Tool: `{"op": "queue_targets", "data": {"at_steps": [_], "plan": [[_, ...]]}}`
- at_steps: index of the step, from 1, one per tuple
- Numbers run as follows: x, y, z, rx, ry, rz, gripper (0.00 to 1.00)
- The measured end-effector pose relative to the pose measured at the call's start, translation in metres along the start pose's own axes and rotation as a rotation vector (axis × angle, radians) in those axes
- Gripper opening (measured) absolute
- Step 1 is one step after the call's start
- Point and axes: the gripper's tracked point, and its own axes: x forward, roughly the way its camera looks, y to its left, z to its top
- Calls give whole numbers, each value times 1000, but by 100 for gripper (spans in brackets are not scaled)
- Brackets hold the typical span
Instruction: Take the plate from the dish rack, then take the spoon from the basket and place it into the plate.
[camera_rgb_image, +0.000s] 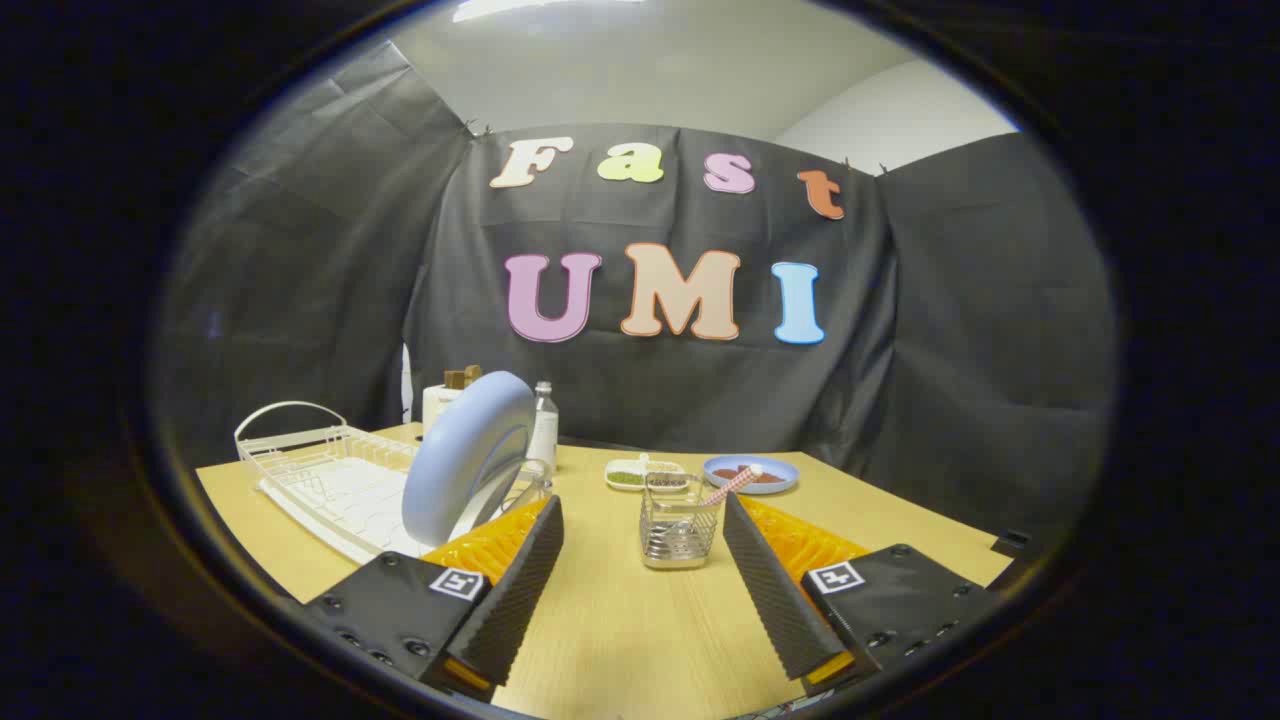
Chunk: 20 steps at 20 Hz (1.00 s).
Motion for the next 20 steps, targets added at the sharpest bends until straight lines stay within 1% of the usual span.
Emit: {"op": "queue_targets", "data": {"at_steps": [20], "plan": [[-5, -8, 0, -5, 5, -17, 100]]}}
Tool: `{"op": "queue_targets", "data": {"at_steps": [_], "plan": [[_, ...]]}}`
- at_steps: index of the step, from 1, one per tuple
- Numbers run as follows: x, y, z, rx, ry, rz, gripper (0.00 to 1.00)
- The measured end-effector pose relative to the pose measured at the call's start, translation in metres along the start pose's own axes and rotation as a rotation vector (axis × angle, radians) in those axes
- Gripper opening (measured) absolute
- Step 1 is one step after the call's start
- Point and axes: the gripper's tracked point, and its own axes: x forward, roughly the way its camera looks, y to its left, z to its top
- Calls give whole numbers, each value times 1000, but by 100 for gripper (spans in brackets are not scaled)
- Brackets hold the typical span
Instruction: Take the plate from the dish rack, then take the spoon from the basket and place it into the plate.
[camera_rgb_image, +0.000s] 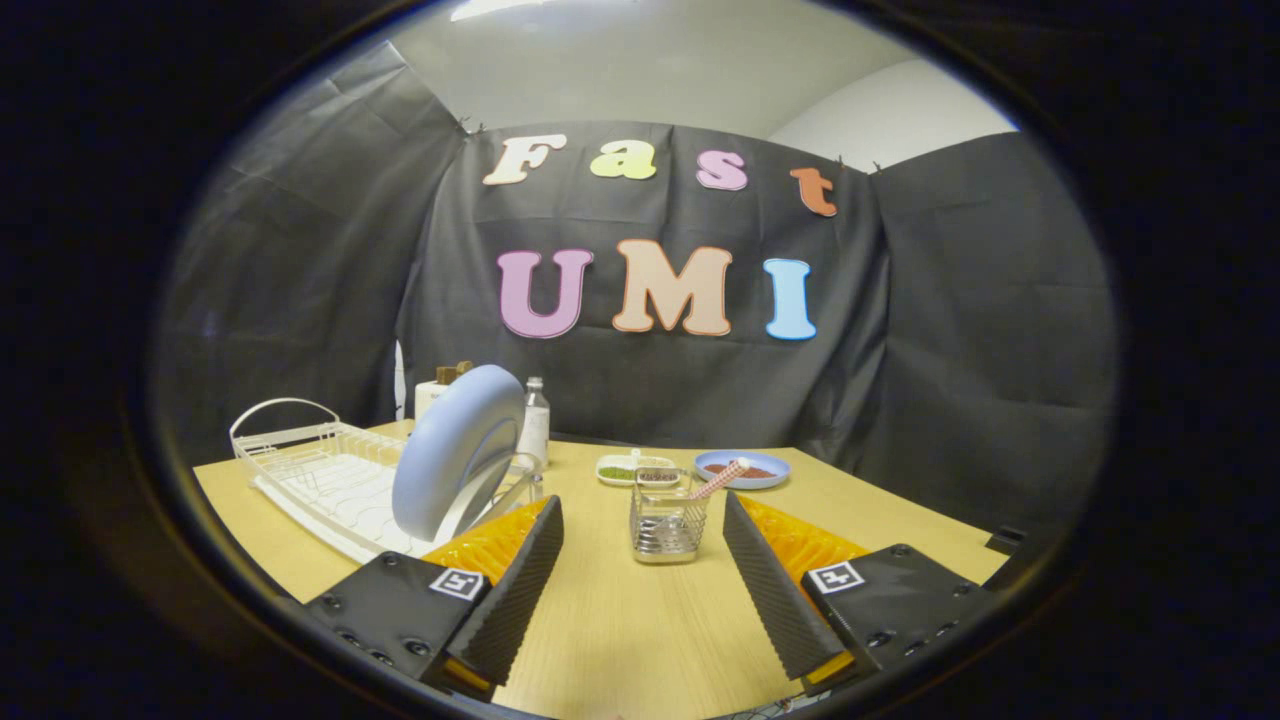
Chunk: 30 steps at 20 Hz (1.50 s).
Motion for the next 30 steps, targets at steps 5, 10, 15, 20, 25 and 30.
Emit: {"op": "queue_targets", "data": {"at_steps": [5, 10, 15, 20, 25, 30], "plan": [[1, -6, 2, -27, -1, -24, 100], [4, -5, 4, -20, 9, -28, 100], [18, -5, 20, -1, 6, -34, 100], [44, -19, 43, -67, 45, -129, 100], [76, -21, 93, -121, 82, -231, 100], [100, 4, 144, -143, 130, -266, 100]]}}
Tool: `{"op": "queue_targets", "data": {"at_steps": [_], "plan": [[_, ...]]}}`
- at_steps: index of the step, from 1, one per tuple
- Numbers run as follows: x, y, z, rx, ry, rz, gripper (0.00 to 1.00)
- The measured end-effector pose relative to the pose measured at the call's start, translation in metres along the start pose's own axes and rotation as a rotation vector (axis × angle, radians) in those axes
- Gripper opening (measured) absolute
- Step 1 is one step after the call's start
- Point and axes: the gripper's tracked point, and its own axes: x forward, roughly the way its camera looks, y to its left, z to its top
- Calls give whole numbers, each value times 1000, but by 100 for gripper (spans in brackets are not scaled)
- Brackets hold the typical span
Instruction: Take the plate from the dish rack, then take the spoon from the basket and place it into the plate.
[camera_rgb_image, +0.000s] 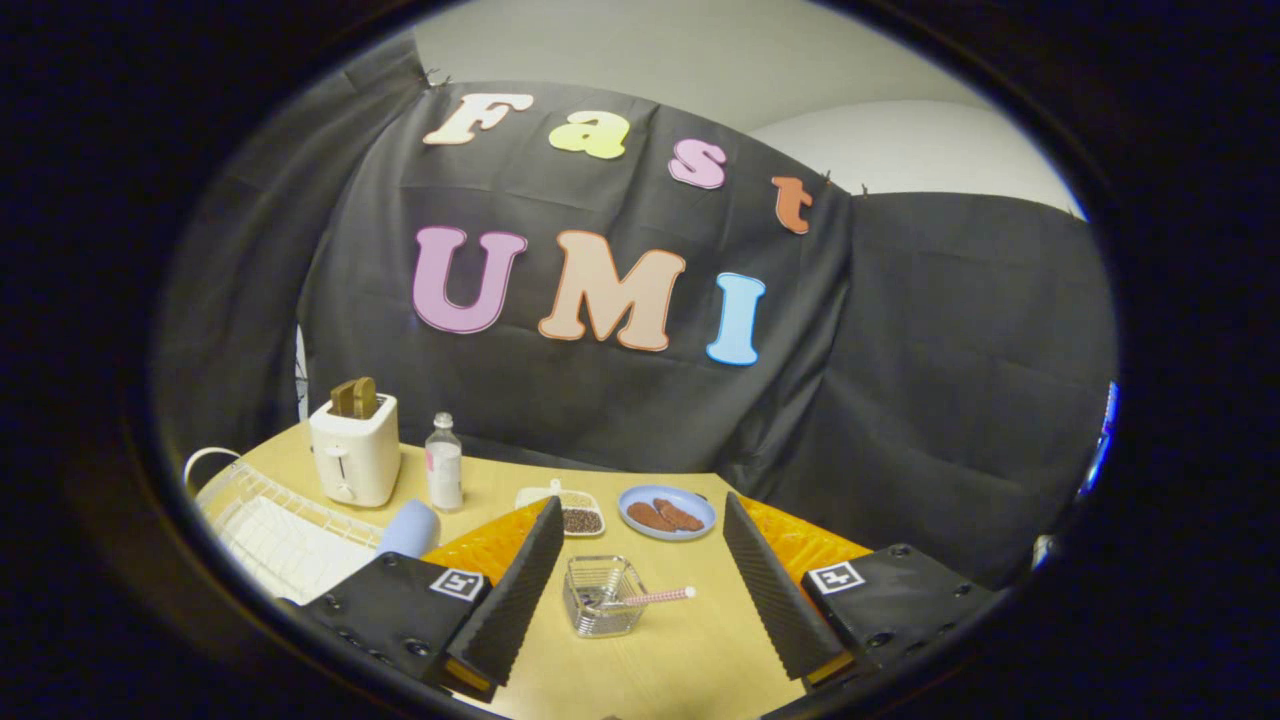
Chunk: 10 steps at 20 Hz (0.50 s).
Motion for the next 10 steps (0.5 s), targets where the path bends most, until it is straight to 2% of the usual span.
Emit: {"op": "queue_targets", "data": {"at_steps": [5, 10], "plan": [[4, 41, 34, 42, 68, 51, 100], [3, 91, 15, 166, 252, 126, 100]]}}
